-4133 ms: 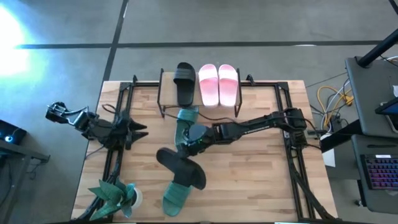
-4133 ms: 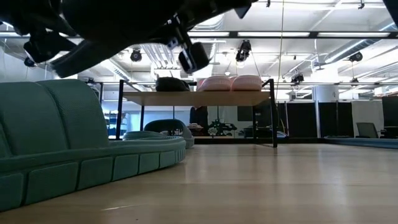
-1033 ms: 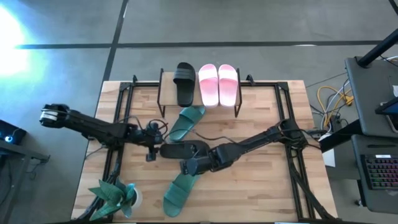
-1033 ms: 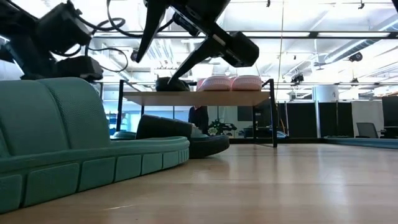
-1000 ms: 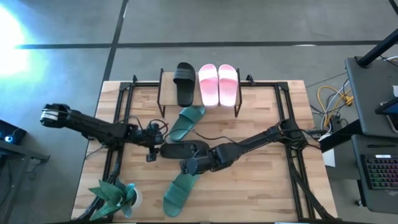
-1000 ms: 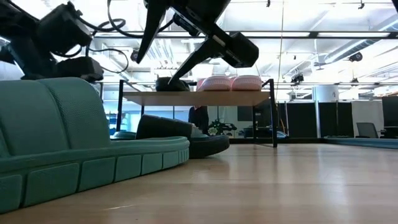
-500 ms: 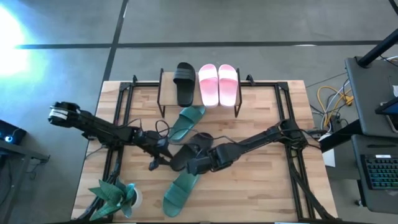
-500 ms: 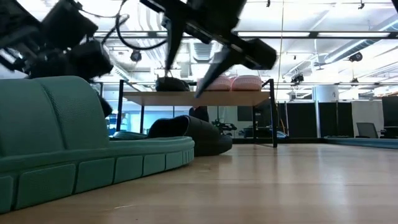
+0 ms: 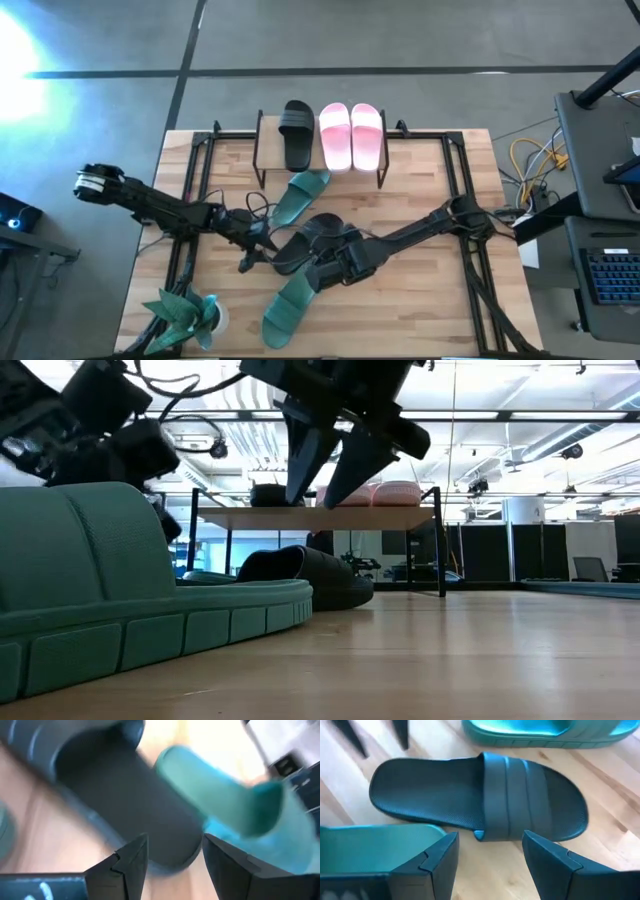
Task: Pick and place slides into the shelf
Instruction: Put the black slipper on the shelf
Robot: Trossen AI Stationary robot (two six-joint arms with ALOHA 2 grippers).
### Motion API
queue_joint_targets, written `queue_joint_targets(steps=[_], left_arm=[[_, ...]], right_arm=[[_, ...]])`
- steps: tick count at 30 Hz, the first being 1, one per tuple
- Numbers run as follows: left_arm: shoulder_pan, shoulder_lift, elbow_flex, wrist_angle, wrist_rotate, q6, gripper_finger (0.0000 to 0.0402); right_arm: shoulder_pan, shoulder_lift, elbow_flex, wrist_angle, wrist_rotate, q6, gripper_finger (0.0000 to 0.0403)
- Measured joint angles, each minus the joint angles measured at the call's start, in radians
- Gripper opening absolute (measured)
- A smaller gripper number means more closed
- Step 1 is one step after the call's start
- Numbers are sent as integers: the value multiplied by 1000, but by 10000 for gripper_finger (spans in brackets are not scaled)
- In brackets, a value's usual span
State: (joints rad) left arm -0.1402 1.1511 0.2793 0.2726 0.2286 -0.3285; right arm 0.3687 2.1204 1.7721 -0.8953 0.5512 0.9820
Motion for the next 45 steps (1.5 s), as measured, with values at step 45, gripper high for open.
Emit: queue_joint_targets(steps=[45], left_arm=[[1, 84, -9, 32, -51, 98, 173]], right_arm=[[-51, 151, 85, 5, 142, -347, 50]])
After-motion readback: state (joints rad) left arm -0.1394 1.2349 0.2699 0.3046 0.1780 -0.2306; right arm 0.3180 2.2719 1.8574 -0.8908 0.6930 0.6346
